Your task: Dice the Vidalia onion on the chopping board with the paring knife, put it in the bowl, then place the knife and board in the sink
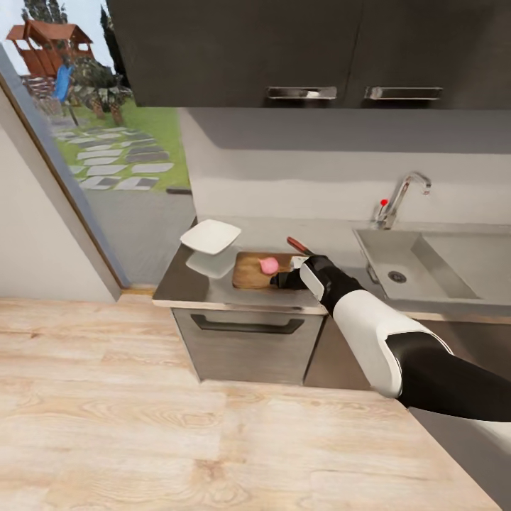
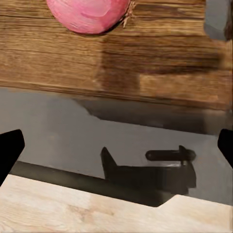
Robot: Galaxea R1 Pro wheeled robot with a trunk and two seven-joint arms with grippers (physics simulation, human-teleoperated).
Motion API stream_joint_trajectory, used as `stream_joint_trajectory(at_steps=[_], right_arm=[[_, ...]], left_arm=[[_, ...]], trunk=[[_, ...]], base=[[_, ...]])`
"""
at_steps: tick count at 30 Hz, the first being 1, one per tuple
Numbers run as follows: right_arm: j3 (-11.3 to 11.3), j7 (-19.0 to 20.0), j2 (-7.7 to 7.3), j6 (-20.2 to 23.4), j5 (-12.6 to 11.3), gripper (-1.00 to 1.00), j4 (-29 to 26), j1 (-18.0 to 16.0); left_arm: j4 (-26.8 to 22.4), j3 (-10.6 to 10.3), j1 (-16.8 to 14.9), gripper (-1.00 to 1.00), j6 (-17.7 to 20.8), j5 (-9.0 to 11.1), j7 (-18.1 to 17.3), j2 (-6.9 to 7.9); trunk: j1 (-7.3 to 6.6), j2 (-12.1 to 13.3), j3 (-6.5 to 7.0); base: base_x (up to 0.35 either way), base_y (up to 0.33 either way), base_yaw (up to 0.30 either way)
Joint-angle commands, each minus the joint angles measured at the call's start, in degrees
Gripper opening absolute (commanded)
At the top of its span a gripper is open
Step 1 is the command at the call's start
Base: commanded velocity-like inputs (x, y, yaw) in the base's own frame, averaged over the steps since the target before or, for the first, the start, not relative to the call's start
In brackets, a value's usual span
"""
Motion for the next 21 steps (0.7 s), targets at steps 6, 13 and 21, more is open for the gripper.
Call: stream_joint_trajectory(at_steps=[6,13,21], right_arm=[[0.2,-0.1,0.00,0.2,-0.4,1.00,-0.1,0.0],[0.2,-0.1,0.00,0.2,-0.4,1.00,-0.1,0.0],[0.2,-0.1,0.00,0.2,-0.4,1.00,-0.1,0.0]], left_arm=[[0.3,-0.3,-0.1,1.00,-0.4,0.5,-0.2,-0.04],[0.3,-0.3,-0.1,1.00,-0.4,0.5,-0.3,0.01],[0.3,-0.3,-0.1,1.00,-0.4,0.5,-0.2,0.04]], trunk=[[0.05,-0.1,-0.10],[0.05,-0.1,-0.10],[0.05,-0.1,-0.10]], base=[[0.062,-0.291,0.000],[0.002,-0.195,0.000],[0.071,-0.014,0.000]])
